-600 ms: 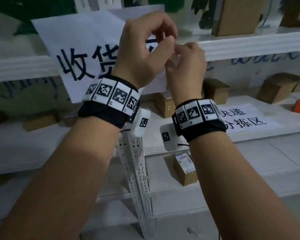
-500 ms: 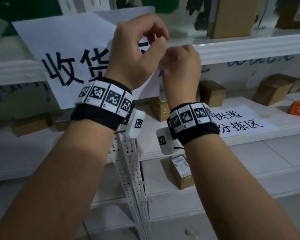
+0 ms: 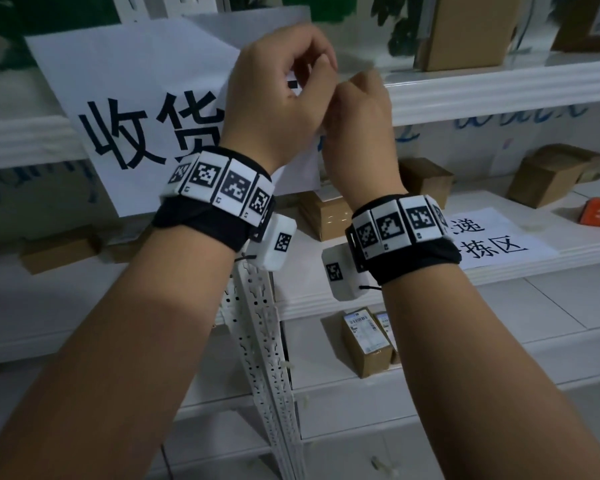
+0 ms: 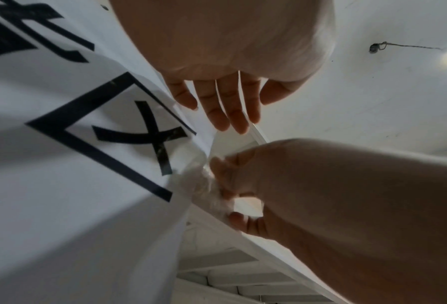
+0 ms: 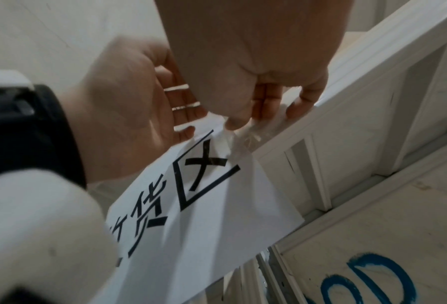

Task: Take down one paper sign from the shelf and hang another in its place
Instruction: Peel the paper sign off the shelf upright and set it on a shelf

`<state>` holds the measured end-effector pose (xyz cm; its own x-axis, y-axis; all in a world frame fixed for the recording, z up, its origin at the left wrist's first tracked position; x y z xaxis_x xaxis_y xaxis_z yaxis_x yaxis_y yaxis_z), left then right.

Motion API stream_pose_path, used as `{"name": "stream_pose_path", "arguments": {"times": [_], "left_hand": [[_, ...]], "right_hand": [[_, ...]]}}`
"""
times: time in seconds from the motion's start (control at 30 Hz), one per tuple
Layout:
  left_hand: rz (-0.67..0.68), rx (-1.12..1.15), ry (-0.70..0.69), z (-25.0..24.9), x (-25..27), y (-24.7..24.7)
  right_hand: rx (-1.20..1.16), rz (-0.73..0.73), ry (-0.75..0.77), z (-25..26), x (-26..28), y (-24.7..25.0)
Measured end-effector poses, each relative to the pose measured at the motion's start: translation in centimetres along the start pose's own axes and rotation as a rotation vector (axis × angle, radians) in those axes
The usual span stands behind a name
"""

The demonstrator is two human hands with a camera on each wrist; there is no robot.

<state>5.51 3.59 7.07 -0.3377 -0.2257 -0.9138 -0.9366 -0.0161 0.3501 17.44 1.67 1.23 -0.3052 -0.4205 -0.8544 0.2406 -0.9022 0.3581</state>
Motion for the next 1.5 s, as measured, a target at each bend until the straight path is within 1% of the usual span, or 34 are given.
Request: {"name": "stream_pose_path", "arguments": {"times": [0.07,0.13,0.23,0.3,0.37,0.47,0.6,0.67,0.8,0.87,0.93,1.13,1.23,1.33,1.4,1.43,1.5], "left_hand": [[0.012,-0.004,0.065,0.8,0.5,-0.4],[-0.003,0.004,0.110,1.2,0.9,-0.4],[-0.061,-0.012,0.111,1.2,1.6,0.3],[-0.068,-0.022,0.105,1.3,2.1,0.7],[-0.076,-0.036,0.109,1.6,2.5,1.4],[-0.085,-0.036,0.108,1.8,3.1,2.3],[-0.095,-0.037,0.140,2.1,4.0,3.8],[-0.116,-0.023,0.189,2.5,4.4,4.8],[-0.171,0.033,0.270,3.1,5.4,6.9],[-0.196,0.105,0.319,3.3,6.0,8.0],[-0.215,0.209,0.367,3.6,6.5,9.2],[-0.150,0.318,0.445,3.1,7.9,11.0],[-0.217,0.350,0.490,3.4,8.6,12.9],[-0.274,0.331,0.501,3.6,9.1,15.0],[-0.314,0.314,0.530,4.0,9.6,16.5],[-0.341,0.292,0.551,4.3,9.9,17.4],[-0.384,0.245,0.589,5.2,10.6,19.2]], "right_hand": [[-0.129,0.054,-0.016,0.5,0.4,0.1],[-0.327,0.050,-0.114,0.6,0.8,0.7],[-0.527,-0.003,-0.226,0.7,1.4,1.0],[-0.595,0.006,-0.233,1.2,1.7,0.5],[-0.584,0.008,-0.226,1.7,2.0,0.1],[-0.501,-0.030,-0.243,2.3,2.0,0.0],[-0.607,-0.068,-0.291,3.8,2.7,0.0],[-0.666,-0.025,-0.300,5.0,3.2,-0.4],[-0.838,0.105,-0.294,8.0,4.2,-1.9],[-0.888,0.155,-0.279,9.7,4.7,-2.5],[-0.885,0.195,-0.258,11.2,5.1,-2.8],[-0.877,0.168,-0.195,13.7,6.2,-3.0],[-0.919,0.161,-0.186,14.9,6.9,-3.2],[-0.984,0.228,-0.182,16.8,7.5,-3.4],[-0.986,0.271,-0.231,17.8,7.9,-3.5],[-0.968,0.267,-0.242,18.2,8.0,-3.4],[-0.906,0.209,-0.232,18.6,7.7,-3.2]]}}
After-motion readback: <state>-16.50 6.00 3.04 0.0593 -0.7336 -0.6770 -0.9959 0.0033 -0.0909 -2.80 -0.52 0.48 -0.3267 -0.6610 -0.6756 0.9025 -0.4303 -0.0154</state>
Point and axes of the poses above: each hand's wrist, its own x-axis away from the middle knuckle, its own y-axis out of the back of the hand, z = x × y, the point moved 8 cm from there along -x, towards the middle knuckle, and after that the axes turned 5 degrees about y, right-handed, at the moved point
